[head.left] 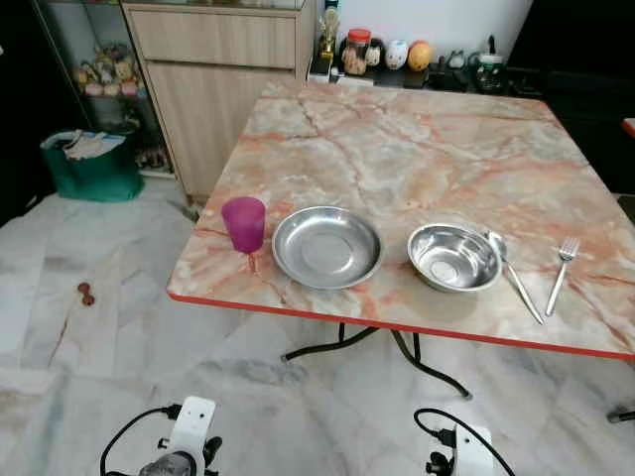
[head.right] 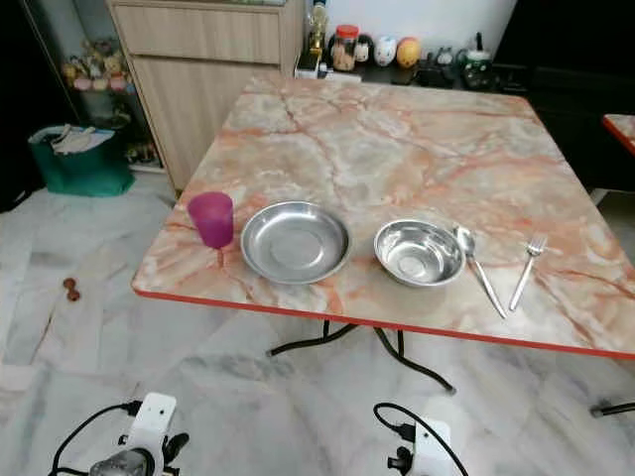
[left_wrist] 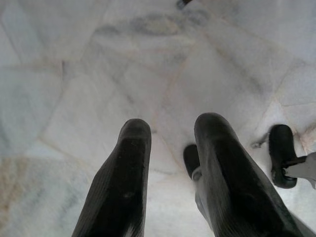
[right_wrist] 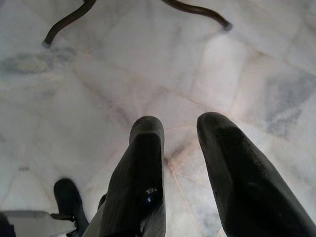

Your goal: Setting the table

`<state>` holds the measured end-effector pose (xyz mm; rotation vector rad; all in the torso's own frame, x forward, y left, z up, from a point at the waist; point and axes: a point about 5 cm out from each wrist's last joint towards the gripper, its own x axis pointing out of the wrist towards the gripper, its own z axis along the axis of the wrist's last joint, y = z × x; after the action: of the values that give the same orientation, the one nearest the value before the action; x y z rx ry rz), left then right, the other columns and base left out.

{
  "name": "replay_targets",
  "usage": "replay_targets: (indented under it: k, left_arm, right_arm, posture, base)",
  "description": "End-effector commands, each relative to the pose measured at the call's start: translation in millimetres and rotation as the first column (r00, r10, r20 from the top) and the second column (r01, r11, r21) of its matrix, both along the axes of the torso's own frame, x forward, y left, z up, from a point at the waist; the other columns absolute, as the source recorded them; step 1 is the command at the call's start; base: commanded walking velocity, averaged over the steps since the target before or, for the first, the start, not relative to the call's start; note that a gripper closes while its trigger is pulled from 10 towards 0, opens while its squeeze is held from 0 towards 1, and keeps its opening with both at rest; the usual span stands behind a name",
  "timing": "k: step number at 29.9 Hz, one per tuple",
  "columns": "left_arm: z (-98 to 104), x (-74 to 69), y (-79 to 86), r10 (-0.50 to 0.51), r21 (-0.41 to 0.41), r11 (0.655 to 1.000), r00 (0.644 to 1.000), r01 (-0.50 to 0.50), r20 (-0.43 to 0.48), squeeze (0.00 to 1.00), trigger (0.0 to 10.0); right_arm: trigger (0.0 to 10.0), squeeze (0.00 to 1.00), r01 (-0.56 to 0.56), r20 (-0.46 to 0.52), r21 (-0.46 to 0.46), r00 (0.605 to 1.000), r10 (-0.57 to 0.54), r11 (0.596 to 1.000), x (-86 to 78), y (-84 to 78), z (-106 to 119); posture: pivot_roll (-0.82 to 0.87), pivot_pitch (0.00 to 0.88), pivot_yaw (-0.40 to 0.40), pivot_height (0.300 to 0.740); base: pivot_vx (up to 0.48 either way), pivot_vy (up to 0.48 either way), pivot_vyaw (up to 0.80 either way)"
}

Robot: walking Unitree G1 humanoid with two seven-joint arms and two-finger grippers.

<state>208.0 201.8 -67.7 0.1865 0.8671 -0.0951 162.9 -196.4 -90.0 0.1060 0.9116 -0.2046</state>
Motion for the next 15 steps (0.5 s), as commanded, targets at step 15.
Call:
replay_targets:
  k: [15]
  left_arm:
    - [0.3,1.0,-0.5,-0.005,0.004,1.000,1.000,0.005,-0.005,0.00,10.0]
  right_arm:
    - [10.0,0.00,0.008,0.015,-0.008,1.000,-0.008,1.000,1.3,-3.0,1.4]
  posture:
    - [0.06,0.000,-0.041,0.740]
  base:
    - [-0.085,0.000,0.00]
